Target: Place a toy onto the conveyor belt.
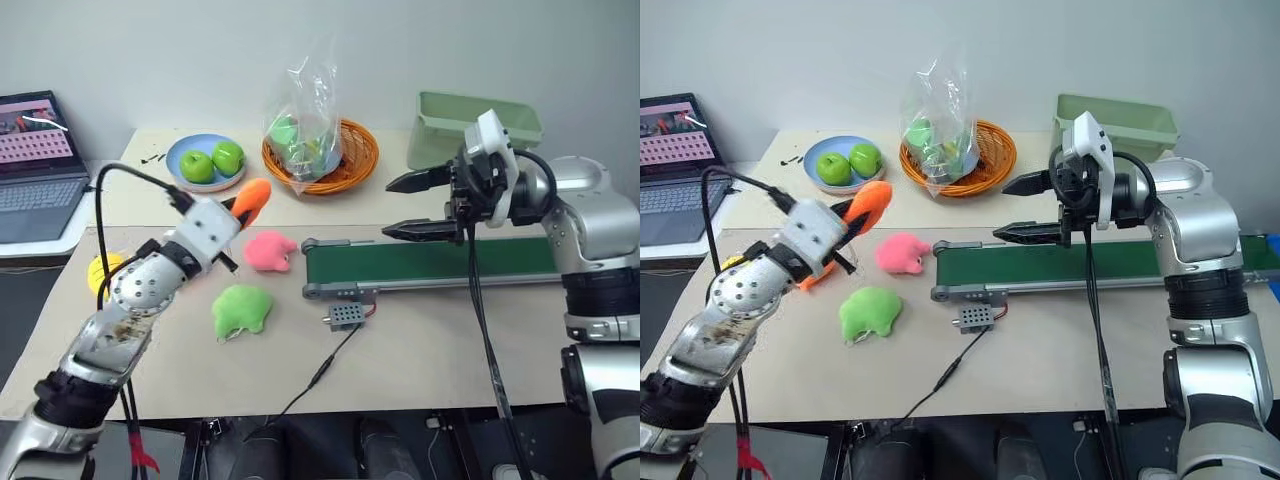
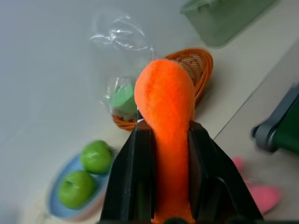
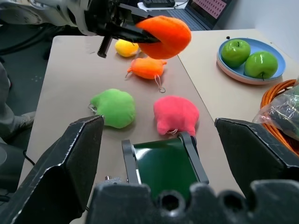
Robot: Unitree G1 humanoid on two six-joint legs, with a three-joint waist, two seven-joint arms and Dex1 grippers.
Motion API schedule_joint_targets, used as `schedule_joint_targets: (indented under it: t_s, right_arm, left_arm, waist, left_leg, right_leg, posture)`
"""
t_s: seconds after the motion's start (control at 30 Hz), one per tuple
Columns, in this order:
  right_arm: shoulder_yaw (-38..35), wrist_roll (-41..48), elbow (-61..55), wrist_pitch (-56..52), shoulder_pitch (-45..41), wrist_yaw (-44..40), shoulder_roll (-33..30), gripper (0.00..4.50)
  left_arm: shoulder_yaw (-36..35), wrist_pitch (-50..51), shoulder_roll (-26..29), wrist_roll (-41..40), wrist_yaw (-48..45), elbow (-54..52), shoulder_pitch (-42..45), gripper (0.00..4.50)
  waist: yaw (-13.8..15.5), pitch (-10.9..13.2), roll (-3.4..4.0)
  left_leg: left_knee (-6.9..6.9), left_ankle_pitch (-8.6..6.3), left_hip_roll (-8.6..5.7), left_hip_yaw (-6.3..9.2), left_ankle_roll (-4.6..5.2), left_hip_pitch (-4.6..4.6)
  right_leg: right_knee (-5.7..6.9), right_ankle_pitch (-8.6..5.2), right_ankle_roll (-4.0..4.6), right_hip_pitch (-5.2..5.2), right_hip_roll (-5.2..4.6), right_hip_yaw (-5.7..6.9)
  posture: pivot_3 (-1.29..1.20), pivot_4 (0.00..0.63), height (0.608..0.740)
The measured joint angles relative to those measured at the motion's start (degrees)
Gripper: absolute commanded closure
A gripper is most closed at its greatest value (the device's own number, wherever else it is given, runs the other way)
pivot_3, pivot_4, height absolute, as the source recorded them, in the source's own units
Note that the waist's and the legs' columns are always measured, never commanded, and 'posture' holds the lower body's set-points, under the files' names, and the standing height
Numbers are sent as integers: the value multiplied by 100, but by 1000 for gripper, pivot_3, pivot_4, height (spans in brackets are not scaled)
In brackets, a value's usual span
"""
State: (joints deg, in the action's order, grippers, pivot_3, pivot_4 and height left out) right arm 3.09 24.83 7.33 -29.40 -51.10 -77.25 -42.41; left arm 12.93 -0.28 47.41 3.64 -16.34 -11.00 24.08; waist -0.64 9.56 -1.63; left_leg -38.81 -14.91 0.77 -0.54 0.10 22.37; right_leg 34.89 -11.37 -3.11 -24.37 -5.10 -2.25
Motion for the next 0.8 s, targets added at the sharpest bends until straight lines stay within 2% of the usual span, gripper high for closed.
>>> schedule_joint_targets:
  t_s: [0.17,0.4,0.67,0.8]
  right_arm:
    - [-128,61,-347,-123,133,239,-56,0]
    - [-259,127,-692,-333,318,511,-139,0]
    - [-470,361,-1307,-614,687,773,-253,0]
    - [-598,405,-1533,-692,844,896,-379,0]
  left_arm:
    - [818,-1502,23,2082,103,1166,910,3639]
    - [1403,-2834,-520,3445,541,2550,1824,3639]
    - [1691,-3785,-1171,3691,435,3374,2616,3639]
    - [1835,-3876,-1442,3705,174,3735,2697,3639]
  waist:
    - [38,0,0]
    - [71,0,0]
    - [115,0,-1]
    - [120,0,0]
  left_leg:
    - [-1,-1,-3,-3,3,10]
    - [-11,-2,-3,0,5,34]
    - [-23,-2,-6,8,6,56]
    - [-26,-2,-6,8,7,55]
  right_leg:
    - [7,2,-4,-2,-7,3]
    - [13,9,-15,-15,-7,8]
    - [12,12,-20,-25,-11,17]
    - [15,12,-20,-25,-10,17]
  posture:
    - [0,150,740]
    - [0,150,740]
    - [0,150,740]
    - [0,150,740]
